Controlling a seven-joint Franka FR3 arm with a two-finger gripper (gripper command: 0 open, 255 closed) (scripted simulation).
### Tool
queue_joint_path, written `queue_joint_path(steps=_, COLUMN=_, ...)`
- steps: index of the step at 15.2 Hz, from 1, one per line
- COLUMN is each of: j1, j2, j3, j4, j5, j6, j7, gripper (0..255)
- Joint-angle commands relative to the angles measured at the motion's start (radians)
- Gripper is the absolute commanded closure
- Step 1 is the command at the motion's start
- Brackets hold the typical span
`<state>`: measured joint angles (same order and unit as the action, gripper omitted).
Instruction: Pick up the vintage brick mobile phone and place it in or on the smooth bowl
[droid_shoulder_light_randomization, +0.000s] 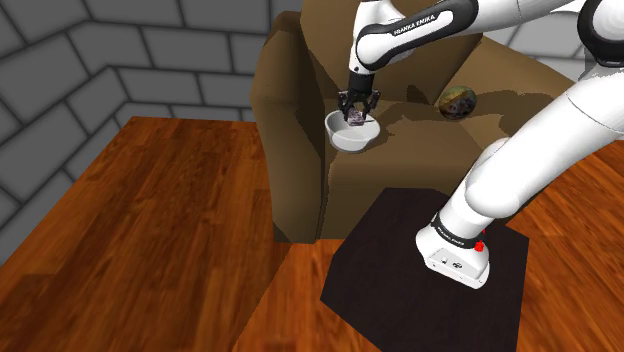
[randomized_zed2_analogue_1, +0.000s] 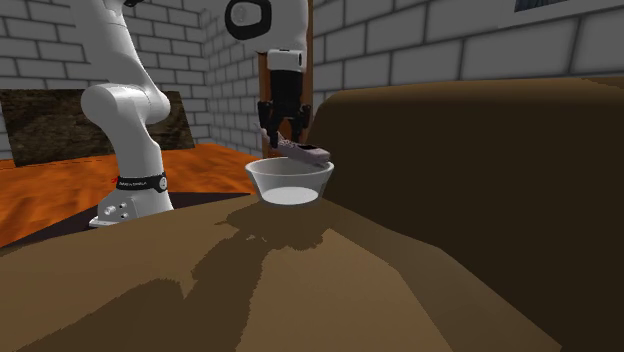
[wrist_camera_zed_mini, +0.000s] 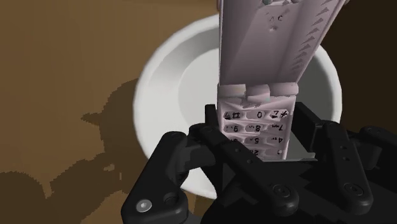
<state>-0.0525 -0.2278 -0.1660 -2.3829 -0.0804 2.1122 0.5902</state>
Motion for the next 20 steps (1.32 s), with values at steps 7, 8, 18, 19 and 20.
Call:
queue_joint_path(steps=7, j1=0.001, j2=-0.043, j3=0.006, j4=0.074, j5=-0.001, j6=-0.117, j7=0.001, gripper=255)
queue_joint_path(steps=8, j1=0.001, j2=-0.047, j3=0.007, j4=0.084, j5=-0.001, j6=-0.131, j7=0.001, gripper=255)
queue_joint_path(steps=18, j1=-0.011, j2=0.005, j3=-0.014, j4=0.020, j5=-0.003, j6=-0.015, j7=-0.024, gripper=255)
queue_joint_path(steps=19, j1=-0.011, j2=0.011, j3=-0.014, j4=0.012, j5=-0.003, j6=0.000, j7=-0.025, gripper=255)
queue_joint_path(steps=20, j1=-0.012, j2=0.018, j3=-0.015, j4=0.005, j5=-0.002, j6=0.014, j7=-0.025, gripper=255)
